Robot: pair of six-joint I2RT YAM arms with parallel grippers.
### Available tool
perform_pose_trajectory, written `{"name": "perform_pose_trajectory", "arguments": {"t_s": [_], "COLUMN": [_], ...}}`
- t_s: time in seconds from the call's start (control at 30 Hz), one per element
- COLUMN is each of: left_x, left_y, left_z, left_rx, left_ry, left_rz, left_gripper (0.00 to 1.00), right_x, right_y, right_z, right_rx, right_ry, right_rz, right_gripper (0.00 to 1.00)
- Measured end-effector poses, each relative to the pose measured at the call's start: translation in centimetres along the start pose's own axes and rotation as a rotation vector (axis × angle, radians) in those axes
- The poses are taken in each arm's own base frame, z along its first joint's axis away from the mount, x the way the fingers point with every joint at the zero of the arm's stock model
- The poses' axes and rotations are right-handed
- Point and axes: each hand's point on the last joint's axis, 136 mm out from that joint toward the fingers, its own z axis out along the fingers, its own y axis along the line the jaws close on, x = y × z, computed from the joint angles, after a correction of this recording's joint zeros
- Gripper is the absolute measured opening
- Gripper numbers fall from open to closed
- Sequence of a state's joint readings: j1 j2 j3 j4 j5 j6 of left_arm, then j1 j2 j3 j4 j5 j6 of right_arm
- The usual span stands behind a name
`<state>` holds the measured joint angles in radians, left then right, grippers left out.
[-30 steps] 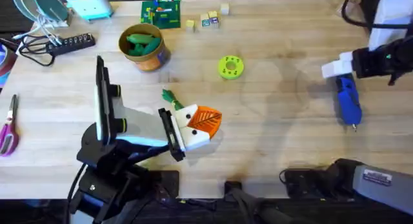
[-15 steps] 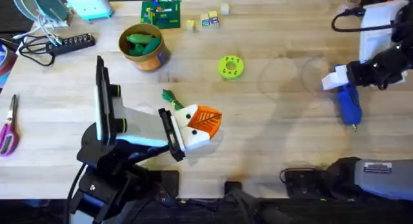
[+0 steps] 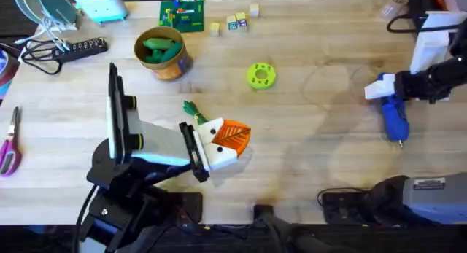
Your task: Pick up the gripper from the table and insert it into the empty holder that is missing its gripper. Then pick up a screw, insert it into the mounting hole, and use the screwdriver to tighten it. Finally, clean up the table by picking up the vegetable and placing it into the bucket.
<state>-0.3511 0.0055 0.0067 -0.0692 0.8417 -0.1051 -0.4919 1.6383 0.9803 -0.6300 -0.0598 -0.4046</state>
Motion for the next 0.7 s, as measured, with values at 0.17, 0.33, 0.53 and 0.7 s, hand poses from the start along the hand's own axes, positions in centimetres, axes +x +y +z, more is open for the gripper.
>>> {"name": "perform_pose_trajectory", "arguments": {"t_s": [0.17, 0.33, 0.53, 0.7], "left_x": [0.0, 0.0, 0.0, 0.0], "left_y": [0.0, 0.0, 0.0, 0.0], "left_z": [0.0, 0.0, 0.0, 0.0], "left_rx": [0.000, 0.000, 0.000, 0.000], "left_ry": [0.000, 0.000, 0.000, 0.000], "left_rz": [0.000, 0.000, 0.000, 0.000], "left_gripper": [0.005, 0.005, 0.005, 0.005], "right_x": [-0.5, -0.7, -0.8, -1.0], "right_y": [-0.3, -0.5, -0.6, -1.1], "right_z": [0.2, 0.2, 0.2, 0.3], "right_rx": [0.001, 0.007, 0.007, 0.023], "right_ry": [-0.002, -0.004, -0.009, -0.015], "right_rz": [0.001, 0.003, -0.001, -0.004], "right_gripper": [0.915, 0.811, 0.618, 0.116]}}
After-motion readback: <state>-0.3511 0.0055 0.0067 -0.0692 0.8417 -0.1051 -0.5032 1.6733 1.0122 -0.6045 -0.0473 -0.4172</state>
